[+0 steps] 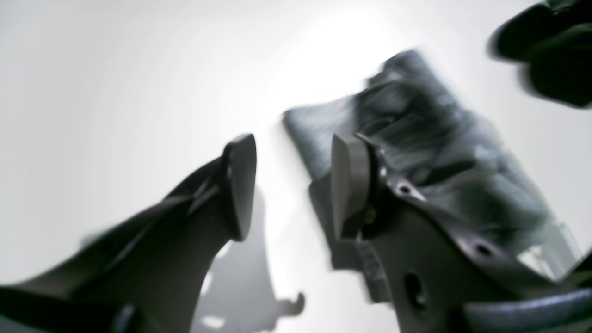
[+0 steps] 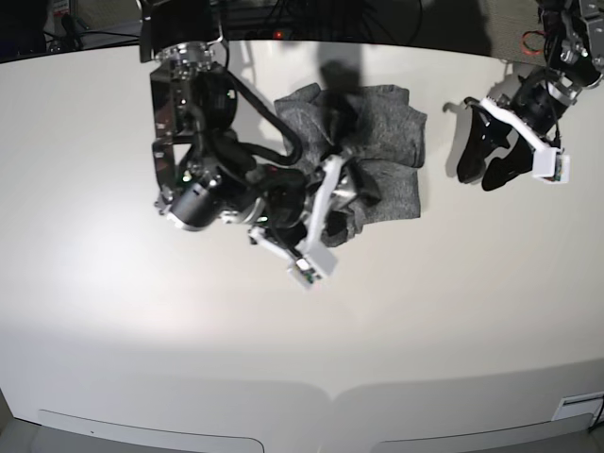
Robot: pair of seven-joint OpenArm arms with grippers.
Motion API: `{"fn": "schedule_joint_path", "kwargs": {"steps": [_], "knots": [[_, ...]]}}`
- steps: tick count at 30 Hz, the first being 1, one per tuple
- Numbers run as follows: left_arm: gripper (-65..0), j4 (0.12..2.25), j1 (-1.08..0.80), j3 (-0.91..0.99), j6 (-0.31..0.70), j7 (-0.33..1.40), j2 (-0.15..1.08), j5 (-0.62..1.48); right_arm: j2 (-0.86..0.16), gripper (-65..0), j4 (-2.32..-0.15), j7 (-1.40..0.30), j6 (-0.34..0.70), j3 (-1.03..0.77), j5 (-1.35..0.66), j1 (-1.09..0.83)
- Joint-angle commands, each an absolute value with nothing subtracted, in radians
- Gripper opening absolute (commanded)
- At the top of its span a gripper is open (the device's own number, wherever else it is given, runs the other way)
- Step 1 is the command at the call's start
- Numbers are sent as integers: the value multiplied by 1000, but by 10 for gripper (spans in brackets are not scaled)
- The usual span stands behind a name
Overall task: Fold the T-shirt properly
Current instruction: 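Release the right gripper and move it away from the shirt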
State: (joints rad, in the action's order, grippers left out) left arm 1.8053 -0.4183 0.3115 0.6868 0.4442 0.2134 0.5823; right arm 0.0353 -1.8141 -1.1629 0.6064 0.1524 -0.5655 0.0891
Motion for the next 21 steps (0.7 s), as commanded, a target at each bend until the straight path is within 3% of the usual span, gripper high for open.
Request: {"fn": "schedule_joint_path", "kwargs": {"steps": [1,8,12,18,21], "knots": [[-390,1842,-413,294,698,430,219,603,19,-277,-1833,-1142,610,123,-574,104],[-390,1870,-345,51,698,473,219,472,-146,-277,-1832,-1146,609,-89,-575,71],[-390,1870,-300,-51,628,487,219,467,-218,-277,-1832,-1145,606,-194,-580,29],[-390,1868,-271,-167,619,493,213,304,-272,-277,-1832,-1145,606,-294,-591,-30],[-390,1856,-262,-212,524,460,211,242,-278,-277,-1832,-1146,606,-316,-616,-43]]}}
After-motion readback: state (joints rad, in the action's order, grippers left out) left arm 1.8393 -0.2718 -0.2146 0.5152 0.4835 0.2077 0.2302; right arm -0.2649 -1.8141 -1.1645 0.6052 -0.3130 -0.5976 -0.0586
